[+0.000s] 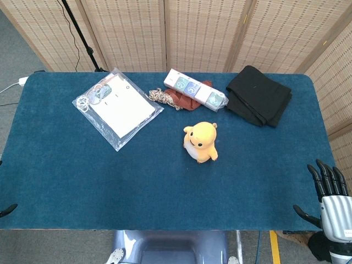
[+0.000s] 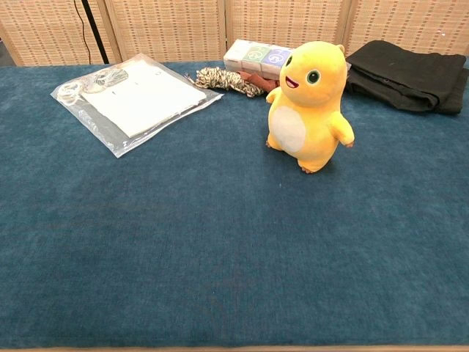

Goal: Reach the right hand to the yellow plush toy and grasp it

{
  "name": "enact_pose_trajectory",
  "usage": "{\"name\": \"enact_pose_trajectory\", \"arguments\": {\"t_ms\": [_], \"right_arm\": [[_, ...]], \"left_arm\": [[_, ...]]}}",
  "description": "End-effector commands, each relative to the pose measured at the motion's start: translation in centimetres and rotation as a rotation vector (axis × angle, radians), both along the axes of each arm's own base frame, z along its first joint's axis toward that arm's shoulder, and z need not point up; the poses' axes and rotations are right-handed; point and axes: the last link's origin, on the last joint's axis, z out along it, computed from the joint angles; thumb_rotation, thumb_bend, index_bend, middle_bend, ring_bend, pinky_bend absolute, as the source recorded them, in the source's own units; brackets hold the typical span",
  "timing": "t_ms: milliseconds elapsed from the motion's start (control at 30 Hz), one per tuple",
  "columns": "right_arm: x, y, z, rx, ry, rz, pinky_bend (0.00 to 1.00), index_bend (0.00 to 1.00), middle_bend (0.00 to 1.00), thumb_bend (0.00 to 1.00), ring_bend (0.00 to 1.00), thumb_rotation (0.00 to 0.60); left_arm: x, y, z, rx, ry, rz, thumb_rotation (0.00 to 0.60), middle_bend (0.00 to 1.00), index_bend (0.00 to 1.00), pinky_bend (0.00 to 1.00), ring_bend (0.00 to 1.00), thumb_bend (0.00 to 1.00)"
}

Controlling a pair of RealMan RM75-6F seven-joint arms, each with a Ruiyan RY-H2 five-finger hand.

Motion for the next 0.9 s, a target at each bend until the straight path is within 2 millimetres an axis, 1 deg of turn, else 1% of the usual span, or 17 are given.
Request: {"name": "enact_pose_trajectory", "arguments": {"t_ms": [33, 200, 367, 533, 833, 900], "right_arm": [[0.0, 0.0, -0.1, 0.006, 0.002, 0.000, 0.00, 0.01, 0.00, 0.00, 0.00, 0.600], [0.0, -0.1, -0.5, 0.016, 0.010, 0.003, 0.00, 0.01, 0.00, 0.00, 0.00, 0.600], [0.1, -0.4, -1.8, 0.042, 0.032, 0.031, 0.00, 0.01, 0.00, 0.00, 0.00, 0.600], [-0.5, -2.0, -4.4, 0.093, 0.094, 0.071, 0.00, 0.01, 0.00, 0.00, 0.00, 0.600], [-0.5, -5.6, -7.3, 0.084, 0.124, 0.180, 0.00, 0.05, 0.00, 0.00, 0.00, 0.600], [-0.5, -6.3, -8.0, 0.087, 0.111, 0.194, 0.00, 0.07, 0.00, 0.00, 0.00, 0.600]], "left_arm": [[0.0, 0.0, 0.0, -0.001, 0.000, 0.001, 0.600, 0.00, 0.00, 0.00, 0.00, 0.00], [0.0, 0.1, 0.1, 0.000, -0.001, 0.005, 0.600, 0.00, 0.00, 0.00, 0.00, 0.00], [0.3, 0.3, 0.4, 0.005, -0.016, -0.010, 0.600, 0.00, 0.00, 0.00, 0.00, 0.00], [0.7, 0.6, 0.6, -0.003, -0.045, -0.020, 0.600, 0.00, 0.00, 0.00, 0.00, 0.00], [1.0, 0.8, 0.7, 0.001, -0.064, -0.013, 0.600, 0.00, 0.00, 0.00, 0.00, 0.00], [0.9, 0.8, 0.7, 0.002, -0.064, -0.010, 0.600, 0.00, 0.00, 0.00, 0.00, 0.00]]}}
